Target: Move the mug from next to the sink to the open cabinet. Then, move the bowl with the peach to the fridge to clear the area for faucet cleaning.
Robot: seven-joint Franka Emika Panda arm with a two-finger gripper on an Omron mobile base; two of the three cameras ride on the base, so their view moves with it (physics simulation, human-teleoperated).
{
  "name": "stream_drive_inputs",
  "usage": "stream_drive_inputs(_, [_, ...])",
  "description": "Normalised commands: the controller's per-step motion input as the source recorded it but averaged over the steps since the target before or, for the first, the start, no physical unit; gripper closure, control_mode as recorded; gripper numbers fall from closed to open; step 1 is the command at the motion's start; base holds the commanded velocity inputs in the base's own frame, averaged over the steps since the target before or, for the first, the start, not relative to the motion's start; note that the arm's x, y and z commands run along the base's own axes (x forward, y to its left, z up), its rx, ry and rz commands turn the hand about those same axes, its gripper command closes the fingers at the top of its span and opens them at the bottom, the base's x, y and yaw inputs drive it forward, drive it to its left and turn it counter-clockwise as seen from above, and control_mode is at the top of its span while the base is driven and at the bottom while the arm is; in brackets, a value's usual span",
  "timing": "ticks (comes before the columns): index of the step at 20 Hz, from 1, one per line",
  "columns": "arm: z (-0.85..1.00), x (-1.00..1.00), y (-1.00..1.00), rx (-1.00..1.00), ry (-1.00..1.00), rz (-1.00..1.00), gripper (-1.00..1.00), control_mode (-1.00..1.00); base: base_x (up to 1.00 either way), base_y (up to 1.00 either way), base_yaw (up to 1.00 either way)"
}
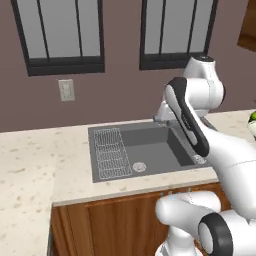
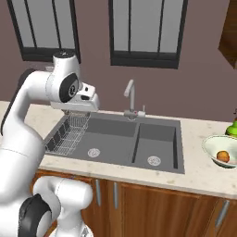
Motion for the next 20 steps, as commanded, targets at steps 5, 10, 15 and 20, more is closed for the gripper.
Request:
stream_drive_inputs(5, [0.00,0.00,0.00,0.00,0.00,0.00,-1.00,1.00,-0.62,-1.00,-0.03])
stream_drive_inputs(10, [0.00,0.00,0.00,0.00,0.00,0.00,-1.00,1.00,0.45,-1.00,0.00])
stream_drive_inputs(15, [0.00,0.00,0.00,0.00,0.00,0.00,-1.00,1.00,0.99,-0.71,0.02])
stream_drive_inputs(20, [-0.35,0.27,-0.25,-0.08,0.06,0.00,-1.00,-1.00,0.40,-0.10,0.00])
